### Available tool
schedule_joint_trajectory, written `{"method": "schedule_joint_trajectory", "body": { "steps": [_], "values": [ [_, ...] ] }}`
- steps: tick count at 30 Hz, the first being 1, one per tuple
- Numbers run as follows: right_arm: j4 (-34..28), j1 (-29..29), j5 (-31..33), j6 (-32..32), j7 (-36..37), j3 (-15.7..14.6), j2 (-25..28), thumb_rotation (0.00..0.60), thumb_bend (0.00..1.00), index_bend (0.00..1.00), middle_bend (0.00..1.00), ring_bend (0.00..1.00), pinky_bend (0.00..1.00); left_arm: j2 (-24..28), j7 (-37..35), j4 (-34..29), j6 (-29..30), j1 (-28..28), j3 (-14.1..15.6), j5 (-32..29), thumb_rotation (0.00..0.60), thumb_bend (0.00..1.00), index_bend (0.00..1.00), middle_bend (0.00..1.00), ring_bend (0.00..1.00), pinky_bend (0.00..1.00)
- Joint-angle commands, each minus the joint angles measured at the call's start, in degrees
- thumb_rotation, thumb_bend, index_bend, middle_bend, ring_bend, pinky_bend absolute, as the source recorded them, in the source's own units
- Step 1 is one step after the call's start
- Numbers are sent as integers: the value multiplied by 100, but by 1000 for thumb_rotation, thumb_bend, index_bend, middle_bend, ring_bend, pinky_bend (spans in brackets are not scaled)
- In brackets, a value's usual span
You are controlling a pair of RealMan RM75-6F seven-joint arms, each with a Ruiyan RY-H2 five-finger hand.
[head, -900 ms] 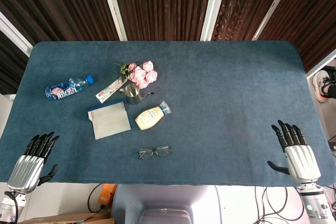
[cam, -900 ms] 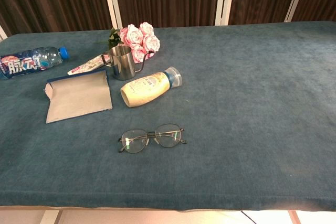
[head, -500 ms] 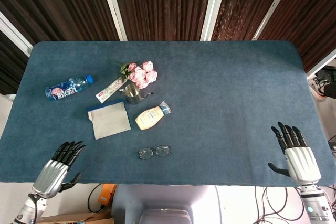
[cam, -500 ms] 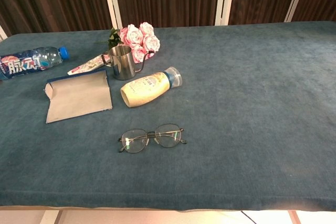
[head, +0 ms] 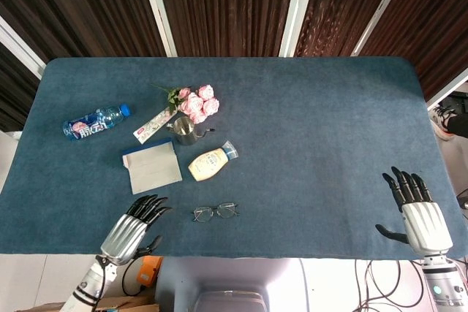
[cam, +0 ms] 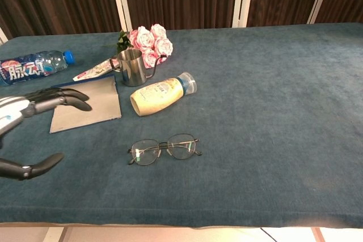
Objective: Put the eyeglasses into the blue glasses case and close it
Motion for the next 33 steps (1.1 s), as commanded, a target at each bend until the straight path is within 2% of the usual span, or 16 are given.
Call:
{"method": "schedule_joint_trajectory", "body": {
  "steps": [1,9,14,23,33],
  "values": [
    [-13,4,36,-10,45,23,28,600,176,0,0,0,0,-627,1028,-283,-731,-416,-448,-833,600,366,283,117,78,128],
    [-39,9,119,-51,213,61,135,600,176,0,0,0,0,-1425,1906,-165,-1320,-978,-1042,-2230,600,368,342,116,75,114],
    [-51,3,156,-61,273,74,180,600,176,0,0,0,0,-1763,2175,-14,-1309,-1288,-1262,-2649,600,369,365,114,67,104],
    [-59,-10,204,-51,361,103,225,600,176,0,0,0,0,-2204,2894,407,-1320,-1790,-1376,-3494,600,385,361,95,26,64],
    [-55,-43,172,19,531,112,283,600,176,0,0,0,0,-2231,3263,432,-1229,-2092,-1320,-4189,600,386,366,76,2,40]
  ]
}}
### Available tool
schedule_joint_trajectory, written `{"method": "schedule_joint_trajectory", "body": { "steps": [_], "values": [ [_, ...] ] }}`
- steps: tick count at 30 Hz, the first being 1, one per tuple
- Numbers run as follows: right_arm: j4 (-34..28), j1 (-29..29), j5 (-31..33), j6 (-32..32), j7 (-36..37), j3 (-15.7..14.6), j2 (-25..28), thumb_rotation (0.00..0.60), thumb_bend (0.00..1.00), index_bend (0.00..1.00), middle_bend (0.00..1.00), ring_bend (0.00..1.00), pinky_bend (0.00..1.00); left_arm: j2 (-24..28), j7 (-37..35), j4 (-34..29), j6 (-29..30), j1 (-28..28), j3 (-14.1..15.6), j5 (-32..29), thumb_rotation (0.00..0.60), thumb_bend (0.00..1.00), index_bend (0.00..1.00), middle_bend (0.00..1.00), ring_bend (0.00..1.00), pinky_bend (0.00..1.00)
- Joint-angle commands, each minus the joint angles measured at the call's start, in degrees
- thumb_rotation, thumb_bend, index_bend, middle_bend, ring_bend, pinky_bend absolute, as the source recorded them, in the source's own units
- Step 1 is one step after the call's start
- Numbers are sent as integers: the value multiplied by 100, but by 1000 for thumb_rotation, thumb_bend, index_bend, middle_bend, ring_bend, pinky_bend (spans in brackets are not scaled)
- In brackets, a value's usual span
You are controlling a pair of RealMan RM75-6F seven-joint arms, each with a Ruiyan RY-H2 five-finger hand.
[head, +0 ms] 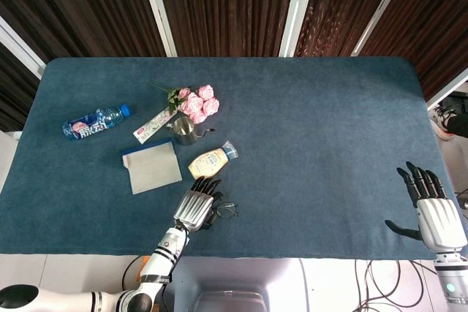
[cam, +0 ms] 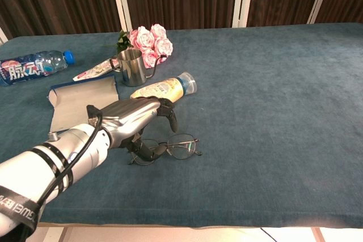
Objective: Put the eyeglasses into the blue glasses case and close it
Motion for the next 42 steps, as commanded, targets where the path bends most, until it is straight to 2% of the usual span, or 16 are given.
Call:
{"method": "schedule_joint_trajectory", "body": {
  "steps": [1,8,31,42],
  "values": [
    [1,-3,-11,3,9,-4,3,600,176,0,0,0,0,0,43,10,24,-91,25,-157,600,386,370,76,2,40],
    [4,-5,-20,3,10,-5,1,600,176,0,0,0,0,79,72,-56,81,-229,152,-358,600,386,434,83,3,40],
    [-6,-7,-49,-10,-35,-22,-9,600,176,0,0,0,0,218,-36,-132,260,-508,454,-575,600,388,539,105,20,39],
    [-10,-6,-52,-23,-67,-30,-13,600,176,0,0,0,0,174,-189,-48,358,-566,551,-432,600,391,687,171,58,41]
  ]
}}
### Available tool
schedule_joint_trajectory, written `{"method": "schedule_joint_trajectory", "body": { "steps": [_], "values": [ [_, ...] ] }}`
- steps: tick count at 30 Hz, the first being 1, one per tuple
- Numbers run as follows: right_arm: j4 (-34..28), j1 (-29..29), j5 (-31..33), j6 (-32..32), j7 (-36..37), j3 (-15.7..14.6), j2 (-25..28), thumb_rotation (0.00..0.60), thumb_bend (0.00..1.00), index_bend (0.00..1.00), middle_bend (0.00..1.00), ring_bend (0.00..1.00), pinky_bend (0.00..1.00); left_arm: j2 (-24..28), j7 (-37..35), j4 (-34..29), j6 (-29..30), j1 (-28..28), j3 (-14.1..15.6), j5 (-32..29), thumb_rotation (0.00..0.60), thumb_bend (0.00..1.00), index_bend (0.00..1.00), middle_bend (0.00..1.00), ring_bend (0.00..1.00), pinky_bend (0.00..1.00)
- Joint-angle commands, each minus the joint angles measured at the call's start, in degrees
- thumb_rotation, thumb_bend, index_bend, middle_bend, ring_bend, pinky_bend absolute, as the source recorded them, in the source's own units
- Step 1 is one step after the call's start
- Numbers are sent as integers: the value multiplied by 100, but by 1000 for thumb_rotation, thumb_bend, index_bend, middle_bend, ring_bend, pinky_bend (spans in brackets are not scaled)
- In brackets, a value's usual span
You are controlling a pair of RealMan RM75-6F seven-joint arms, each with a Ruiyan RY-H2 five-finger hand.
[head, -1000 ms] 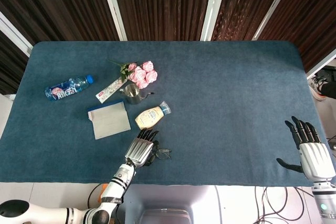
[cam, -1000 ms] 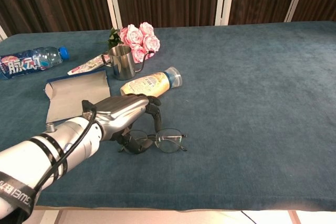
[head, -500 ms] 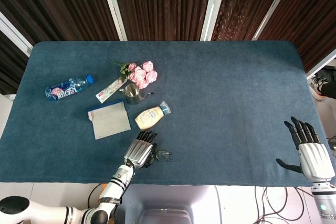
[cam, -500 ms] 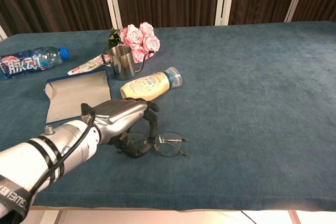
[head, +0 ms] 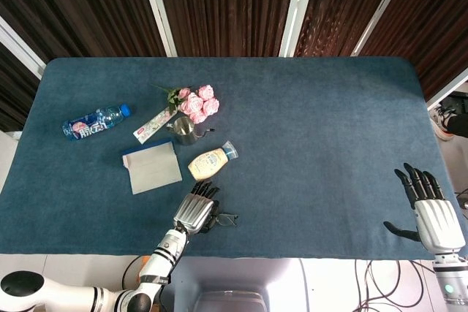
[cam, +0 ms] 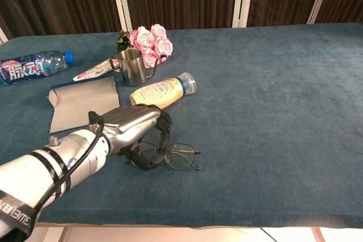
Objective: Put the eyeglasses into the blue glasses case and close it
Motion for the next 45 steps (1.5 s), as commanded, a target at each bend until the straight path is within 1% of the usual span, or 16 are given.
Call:
{"method": "schedule_joint_trajectory", "body": {
  "steps": [1,10,15,21,28,31,34,38,41,45],
  "values": [
    [1,-1,-1,1,0,0,2,600,176,0,0,0,0,-10,-38,13,26,-2,18,42,600,393,691,174,60,41],
    [1,-10,-2,7,-1,-5,10,600,176,0,0,0,0,-4,-319,36,108,31,-4,185,600,423,708,190,71,41],
    [-1,-1,-8,-14,-37,-13,-2,600,176,0,0,0,0,20,-515,97,162,75,-26,285,600,444,752,213,71,35],
    [-4,3,2,-26,-67,-12,-14,600,176,0,0,0,0,112,-703,95,281,132,-92,433,600,452,761,210,69,30],
    [-14,5,9,-36,-60,-12,-4,600,176,0,0,0,0,305,-736,175,575,205,-288,493,600,474,770,210,69,29],
    [-15,-3,14,-21,-33,-6,6,600,176,0,0,0,0,405,-681,264,766,236,-430,476,600,474,772,210,69,29],
    [-11,0,20,-28,-42,-4,0,600,176,0,0,0,0,506,-666,293,826,249,-540,411,600,473,772,210,68,27],
    [-16,11,19,-56,-89,-14,-13,600,176,0,0,0,0,602,-507,584,868,169,-739,274,600,473,772,210,68,26],
    [-20,8,42,-55,-100,-4,-18,600,176,0,0,0,0,516,-428,1000,862,81,-835,200,600,471,772,210,69,24],
    [-25,4,85,-47,-66,22,-4,600,176,0,0,0,0,396,-454,1603,632,-78,-978,31,600,462,768,210,69,21]
  ]
}}
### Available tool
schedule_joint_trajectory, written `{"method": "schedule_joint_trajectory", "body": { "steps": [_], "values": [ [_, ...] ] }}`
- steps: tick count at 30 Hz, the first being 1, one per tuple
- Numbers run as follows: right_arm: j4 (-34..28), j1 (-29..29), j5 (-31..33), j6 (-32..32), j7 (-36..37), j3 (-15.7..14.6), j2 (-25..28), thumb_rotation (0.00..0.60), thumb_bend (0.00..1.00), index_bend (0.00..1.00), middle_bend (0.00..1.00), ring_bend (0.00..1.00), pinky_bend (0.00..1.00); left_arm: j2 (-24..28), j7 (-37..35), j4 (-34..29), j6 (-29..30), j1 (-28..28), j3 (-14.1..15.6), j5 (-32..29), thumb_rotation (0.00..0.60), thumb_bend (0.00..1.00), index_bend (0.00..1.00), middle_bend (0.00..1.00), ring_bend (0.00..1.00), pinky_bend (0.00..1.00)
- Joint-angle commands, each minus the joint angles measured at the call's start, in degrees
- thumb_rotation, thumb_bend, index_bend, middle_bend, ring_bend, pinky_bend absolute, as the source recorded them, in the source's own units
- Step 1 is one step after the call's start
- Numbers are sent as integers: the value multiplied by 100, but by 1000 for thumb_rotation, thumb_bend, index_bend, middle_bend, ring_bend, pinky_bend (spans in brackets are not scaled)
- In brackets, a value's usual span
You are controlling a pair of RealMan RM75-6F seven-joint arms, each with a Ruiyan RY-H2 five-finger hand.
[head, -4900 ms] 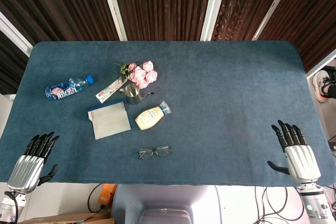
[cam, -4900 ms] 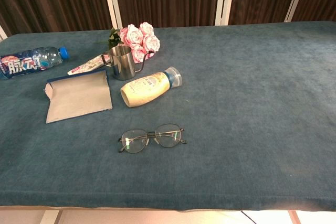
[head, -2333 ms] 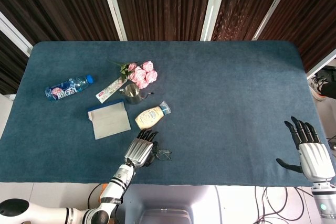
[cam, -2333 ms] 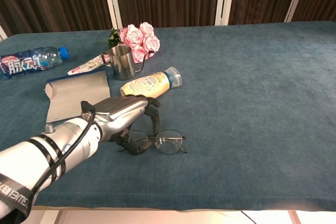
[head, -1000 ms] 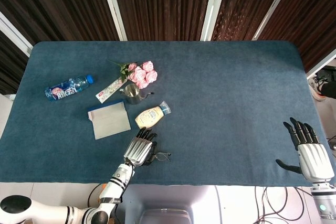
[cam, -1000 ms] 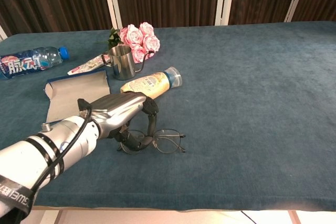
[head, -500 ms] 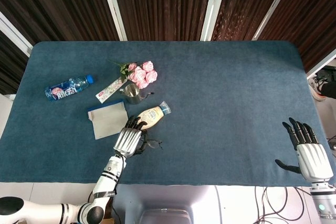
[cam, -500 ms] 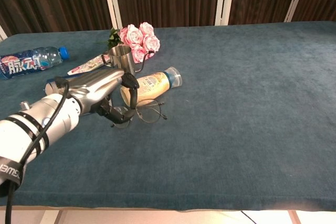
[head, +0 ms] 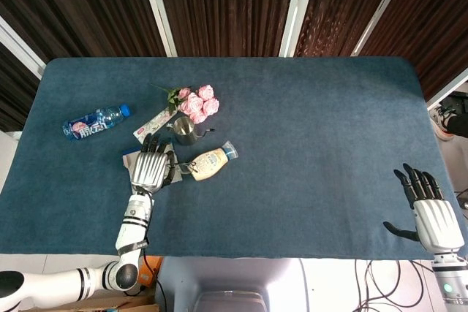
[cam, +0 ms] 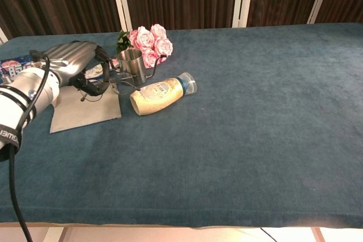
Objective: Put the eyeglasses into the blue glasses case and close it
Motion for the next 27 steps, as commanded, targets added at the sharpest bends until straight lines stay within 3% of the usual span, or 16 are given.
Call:
{"method": "schedule_joint_trajectory", "body": {
  "steps": [1,10,22,27],
  "values": [
    [0,-6,15,16,40,16,15,600,176,0,0,0,0,-150,-33,712,-216,-203,-169,-115,600,458,767,210,69,21],
    [25,-3,74,27,51,62,1,600,176,0,0,0,0,-306,-266,1675,-654,-307,-238,-302,600,454,756,208,67,20],
    [15,-8,55,40,-3,54,-26,600,176,0,0,0,0,-415,-249,1992,-770,-332,-259,-458,600,448,746,207,67,20],
    [15,-6,52,35,12,53,-20,600,176,0,0,0,0,-387,207,1952,-796,-328,-309,-866,600,438,729,197,62,18]
  ]
}}
